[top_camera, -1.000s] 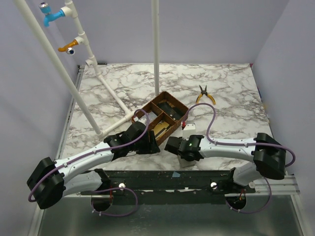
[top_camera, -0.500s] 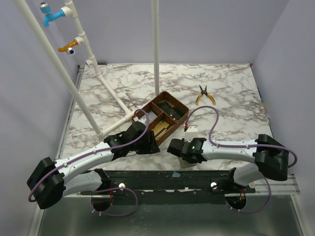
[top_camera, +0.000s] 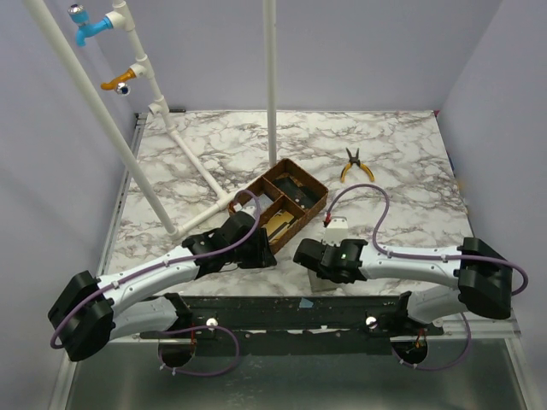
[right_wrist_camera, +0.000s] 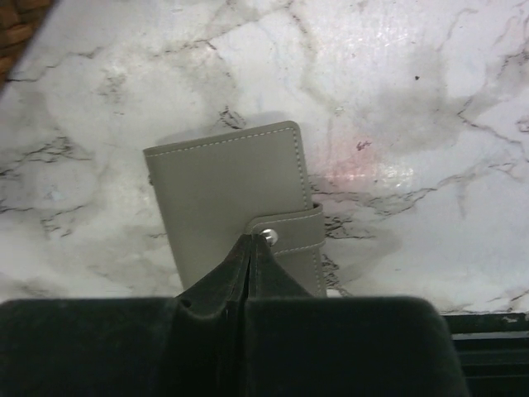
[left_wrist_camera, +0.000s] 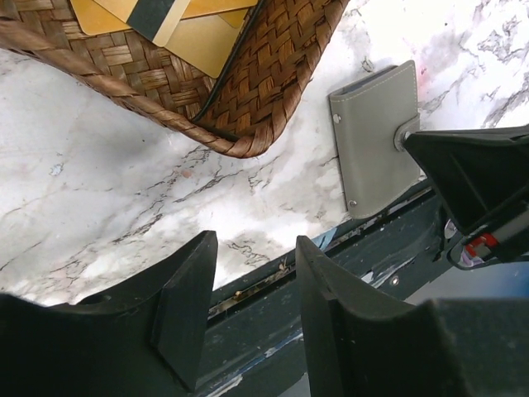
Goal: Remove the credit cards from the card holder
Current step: Open the card holder at the center of the board.
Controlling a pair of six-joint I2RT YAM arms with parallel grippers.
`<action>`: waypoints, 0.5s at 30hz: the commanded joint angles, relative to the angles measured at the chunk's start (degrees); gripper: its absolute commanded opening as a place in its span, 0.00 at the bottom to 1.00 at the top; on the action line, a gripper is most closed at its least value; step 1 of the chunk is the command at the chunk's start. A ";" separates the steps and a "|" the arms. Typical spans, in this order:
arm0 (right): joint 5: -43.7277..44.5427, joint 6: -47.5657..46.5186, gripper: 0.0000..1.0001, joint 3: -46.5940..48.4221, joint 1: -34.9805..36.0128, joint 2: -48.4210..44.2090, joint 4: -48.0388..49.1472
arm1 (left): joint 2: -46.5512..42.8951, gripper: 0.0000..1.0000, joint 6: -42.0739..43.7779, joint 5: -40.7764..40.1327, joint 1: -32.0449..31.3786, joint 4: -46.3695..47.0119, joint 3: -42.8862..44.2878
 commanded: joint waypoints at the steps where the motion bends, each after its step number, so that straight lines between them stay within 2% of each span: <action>1: -2.56 3.39 0.01 -0.73 0.37 -3.03 2.32 | 1.49 0.43 0.77 1.51 -1.01 1.84 1.76; 6: -3.55 5.52 0.01 -1.96 0.39 -3.13 4.09 | 4.07 0.40 1.07 2.16 -2.41 3.10 4.12; 8: -2.82 5.80 0.01 -0.55 0.38 -2.39 1.74 | 5.22 0.39 0.91 2.34 -3.29 3.57 4.81; 9: -1.82 6.02 0.03 0.24 0.40 -1.96 -0.23 | 5.72 0.39 0.85 2.43 -3.68 4.05 5.07; 11: -0.27 5.94 0.17 1.70 0.37 -1.41 -3.09 | 6.78 0.37 0.65 2.71 -4.41 4.75 5.46; 15: 1.03 4.77 0.32 3.84 0.41 -0.23 -6.11 | 8.23 0.35 0.46 3.11 -4.71 5.47 5.75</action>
